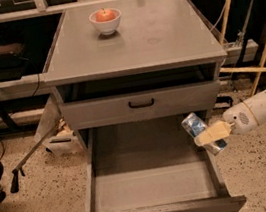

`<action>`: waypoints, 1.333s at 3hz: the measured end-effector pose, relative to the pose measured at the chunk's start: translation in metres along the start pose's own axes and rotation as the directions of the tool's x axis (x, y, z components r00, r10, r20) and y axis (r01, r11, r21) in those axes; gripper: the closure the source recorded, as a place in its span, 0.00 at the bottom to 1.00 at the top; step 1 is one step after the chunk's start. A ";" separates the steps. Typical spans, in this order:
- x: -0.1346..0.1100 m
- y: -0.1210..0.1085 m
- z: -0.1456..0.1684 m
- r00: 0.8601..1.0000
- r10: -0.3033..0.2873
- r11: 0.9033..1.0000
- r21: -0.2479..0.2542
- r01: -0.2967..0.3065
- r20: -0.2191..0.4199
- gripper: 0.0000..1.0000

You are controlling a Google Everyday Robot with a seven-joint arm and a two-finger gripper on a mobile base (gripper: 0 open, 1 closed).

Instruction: Place redbull can into middle drawer

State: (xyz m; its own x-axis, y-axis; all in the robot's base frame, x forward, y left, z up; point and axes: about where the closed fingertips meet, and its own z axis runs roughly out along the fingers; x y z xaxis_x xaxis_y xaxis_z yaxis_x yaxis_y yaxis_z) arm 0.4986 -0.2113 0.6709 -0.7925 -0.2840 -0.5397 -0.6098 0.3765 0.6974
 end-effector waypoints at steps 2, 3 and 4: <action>0.015 -0.028 0.026 0.999 0.014 0.993 0.115 -0.018 0.029 1.00; 0.057 -0.064 0.064 0.999 0.008 0.950 0.312 -0.025 0.054 1.00; 0.052 -0.064 0.082 0.996 -0.079 0.913 0.403 0.058 0.037 1.00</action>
Offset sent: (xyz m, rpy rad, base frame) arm -0.0125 0.0226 -0.1002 -0.3166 -0.1265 -0.1609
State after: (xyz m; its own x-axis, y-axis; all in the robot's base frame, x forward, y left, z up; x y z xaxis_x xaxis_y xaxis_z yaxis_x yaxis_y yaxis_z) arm 0.4971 -0.1778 0.5592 -0.7409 -0.2802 -0.6103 -0.6006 0.6831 0.4155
